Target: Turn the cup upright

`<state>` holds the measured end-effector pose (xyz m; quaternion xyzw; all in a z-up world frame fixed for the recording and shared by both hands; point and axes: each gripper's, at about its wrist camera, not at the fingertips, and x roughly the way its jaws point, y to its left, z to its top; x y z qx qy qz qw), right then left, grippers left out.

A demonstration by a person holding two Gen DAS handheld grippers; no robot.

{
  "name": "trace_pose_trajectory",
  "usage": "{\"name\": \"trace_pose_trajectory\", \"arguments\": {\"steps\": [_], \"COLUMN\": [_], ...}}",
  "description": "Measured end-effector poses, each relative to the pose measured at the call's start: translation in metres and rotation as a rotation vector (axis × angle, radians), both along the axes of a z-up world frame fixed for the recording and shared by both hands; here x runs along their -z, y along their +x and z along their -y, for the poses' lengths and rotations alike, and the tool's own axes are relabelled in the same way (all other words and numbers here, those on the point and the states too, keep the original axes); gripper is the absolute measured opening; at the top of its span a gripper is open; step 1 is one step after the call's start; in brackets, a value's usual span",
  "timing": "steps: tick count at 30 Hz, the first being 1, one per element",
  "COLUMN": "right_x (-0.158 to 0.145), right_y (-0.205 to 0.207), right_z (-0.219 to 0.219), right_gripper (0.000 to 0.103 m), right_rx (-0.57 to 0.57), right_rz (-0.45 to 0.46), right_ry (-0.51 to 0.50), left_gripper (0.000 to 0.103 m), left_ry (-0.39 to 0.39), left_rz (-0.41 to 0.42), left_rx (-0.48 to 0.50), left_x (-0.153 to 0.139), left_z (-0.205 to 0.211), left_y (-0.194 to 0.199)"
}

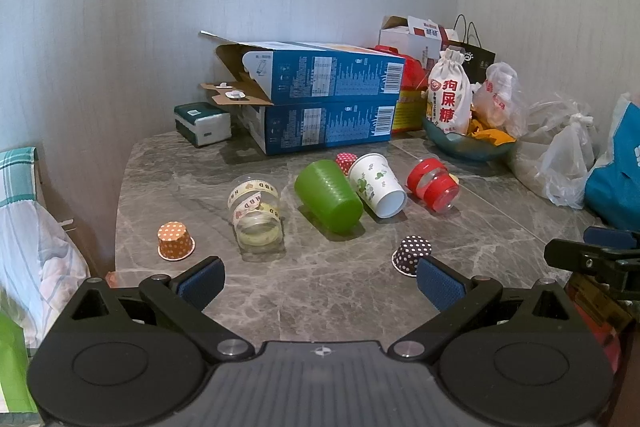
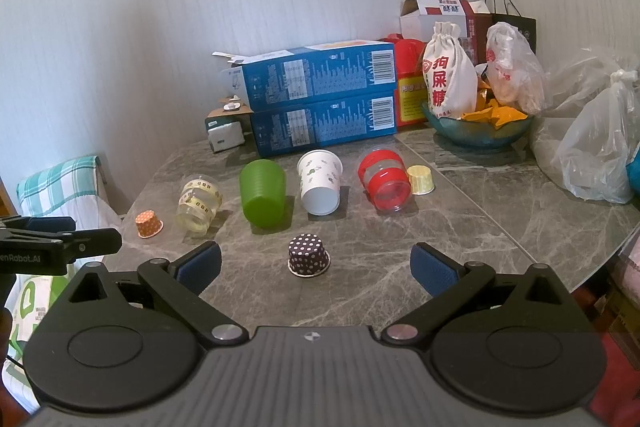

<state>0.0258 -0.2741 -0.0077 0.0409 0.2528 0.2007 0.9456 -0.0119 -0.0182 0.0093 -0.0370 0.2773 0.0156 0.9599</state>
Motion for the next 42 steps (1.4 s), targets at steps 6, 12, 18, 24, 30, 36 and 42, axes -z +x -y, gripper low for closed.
{"name": "trace_pose_trajectory", "arguments": {"steps": [6, 12, 18, 24, 30, 36, 42], "right_x": [0.0005, 0.0013, 0.0023, 0.0024, 0.003, 0.0025, 0.0026], "right_y": [-0.0007, -0.001, -0.0008, -0.0015, -0.0008, -0.0005, -0.0003], "right_z": [0.0, 0.0002, -0.0006, -0.0013, -0.0022, -0.0025, -0.0019], "right_gripper": [0.102, 0.102, 0.102, 0.102, 0.102, 0.102, 0.102], "right_rx": [-0.001, -0.007, -0.013, -0.013, -0.013, -0.012, -0.011], "right_rz": [-0.001, -0.002, -0.002, -0.002, -0.003, -0.004, -0.006], "right_ry": [0.0, -0.005, -0.013, -0.013, -0.015, -0.015, -0.016], "left_gripper": [0.103, 0.103, 0.103, 0.103, 0.103, 0.103, 0.103], "left_ry": [0.0, 0.0, -0.002, -0.005, -0.005, -0.005, -0.005], "left_rz": [0.0, -0.003, -0.007, -0.008, -0.008, -0.009, -0.01], "left_rx": [0.0, 0.004, 0.008, 0.011, 0.012, 0.012, 0.013], "left_x": [0.0001, -0.0002, 0.0005, 0.0016, 0.0018, 0.0017, 0.0029], "left_z": [-0.0001, 0.0016, 0.0031, 0.0022, 0.0019, 0.0016, 0.0018], "left_y": [0.0, 0.0004, 0.0009, 0.002, 0.0023, 0.0025, 0.002]}}
